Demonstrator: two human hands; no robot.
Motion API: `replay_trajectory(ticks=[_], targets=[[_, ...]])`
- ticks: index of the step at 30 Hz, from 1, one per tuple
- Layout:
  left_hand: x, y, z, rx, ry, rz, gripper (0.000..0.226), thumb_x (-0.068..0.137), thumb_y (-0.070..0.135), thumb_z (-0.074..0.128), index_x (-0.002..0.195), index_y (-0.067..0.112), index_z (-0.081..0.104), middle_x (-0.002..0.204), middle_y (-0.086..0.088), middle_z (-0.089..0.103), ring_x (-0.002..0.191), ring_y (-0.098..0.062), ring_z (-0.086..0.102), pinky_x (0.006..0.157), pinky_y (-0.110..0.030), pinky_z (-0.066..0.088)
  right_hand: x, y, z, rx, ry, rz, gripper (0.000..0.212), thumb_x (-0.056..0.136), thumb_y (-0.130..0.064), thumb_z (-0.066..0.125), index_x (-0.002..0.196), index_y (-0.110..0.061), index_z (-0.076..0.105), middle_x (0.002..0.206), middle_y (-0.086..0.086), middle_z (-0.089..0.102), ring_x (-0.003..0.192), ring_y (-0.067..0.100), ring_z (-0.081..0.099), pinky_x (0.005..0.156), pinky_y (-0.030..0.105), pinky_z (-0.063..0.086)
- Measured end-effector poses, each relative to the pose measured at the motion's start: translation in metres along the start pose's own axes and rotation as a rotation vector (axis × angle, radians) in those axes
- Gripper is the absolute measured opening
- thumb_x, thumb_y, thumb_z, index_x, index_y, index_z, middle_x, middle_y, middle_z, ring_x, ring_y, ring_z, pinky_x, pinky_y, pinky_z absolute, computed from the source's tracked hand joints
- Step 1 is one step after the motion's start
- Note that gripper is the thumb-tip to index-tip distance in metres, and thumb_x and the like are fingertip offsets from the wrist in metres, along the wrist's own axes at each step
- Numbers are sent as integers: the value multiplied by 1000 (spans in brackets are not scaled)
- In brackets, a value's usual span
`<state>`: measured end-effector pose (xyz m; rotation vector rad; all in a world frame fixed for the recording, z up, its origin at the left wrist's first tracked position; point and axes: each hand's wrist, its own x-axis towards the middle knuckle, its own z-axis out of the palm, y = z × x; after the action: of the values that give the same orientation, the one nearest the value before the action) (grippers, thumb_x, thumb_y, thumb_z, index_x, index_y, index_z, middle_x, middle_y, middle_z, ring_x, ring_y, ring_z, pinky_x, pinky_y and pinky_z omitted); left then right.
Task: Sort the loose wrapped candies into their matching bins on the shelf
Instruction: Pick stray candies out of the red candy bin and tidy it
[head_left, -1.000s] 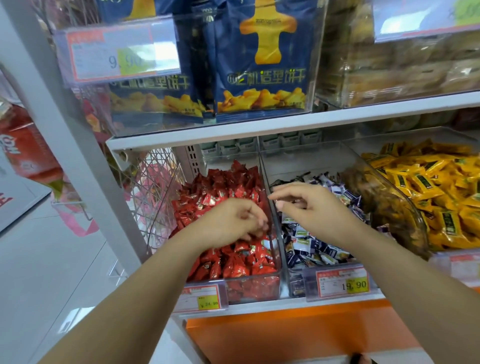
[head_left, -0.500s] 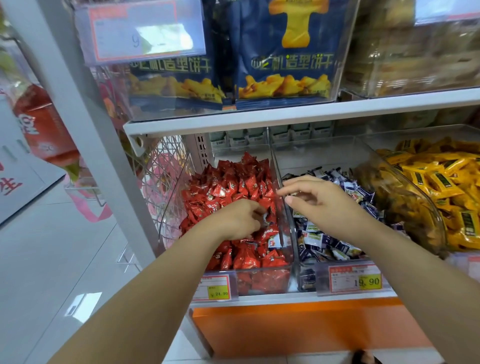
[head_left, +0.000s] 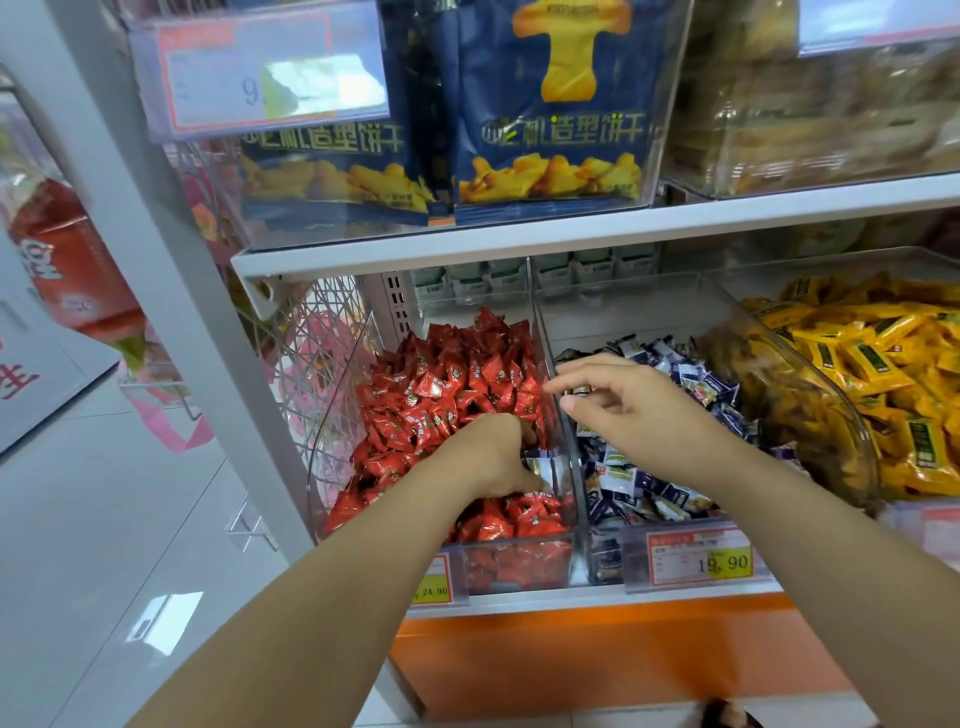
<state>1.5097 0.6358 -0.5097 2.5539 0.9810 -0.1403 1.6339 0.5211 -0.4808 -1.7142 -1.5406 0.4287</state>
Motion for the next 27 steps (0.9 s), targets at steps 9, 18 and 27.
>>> replay_trajectory(ticks=[9, 18, 27], targets=[[-17, -5, -9, -208, 106, 98, 26, 81, 24, 74, 103, 19, 62, 83, 4, 64, 77, -13, 63, 71, -24, 49, 0, -1, -1, -3, 3, 16, 22, 94, -22, 54, 111, -29, 66, 118, -19, 51, 96, -6, 54, 77, -3, 38], [-29, 18, -57, -505, 464, 228, 30, 84, 26, 70, 113, 21, 65, 103, 9, 68, 90, -3, 62, 79, -18, 45, 4, 2, -4, -3, 444, -3, 19, 92, -14, 56, 104, -21, 69, 96, -14, 58, 83, -9, 54, 71, 1, 39], [-5, 14, -51, -505, 439, 193, 13, 90, 13, 62, 97, 24, 64, 93, 11, 65, 78, 1, 60, 78, -16, 44, 1, 2, -5, 6, 405, -40, 19, 92, -12, 57, 102, -21, 69, 99, -18, 59, 90, -8, 54, 81, 6, 41]])
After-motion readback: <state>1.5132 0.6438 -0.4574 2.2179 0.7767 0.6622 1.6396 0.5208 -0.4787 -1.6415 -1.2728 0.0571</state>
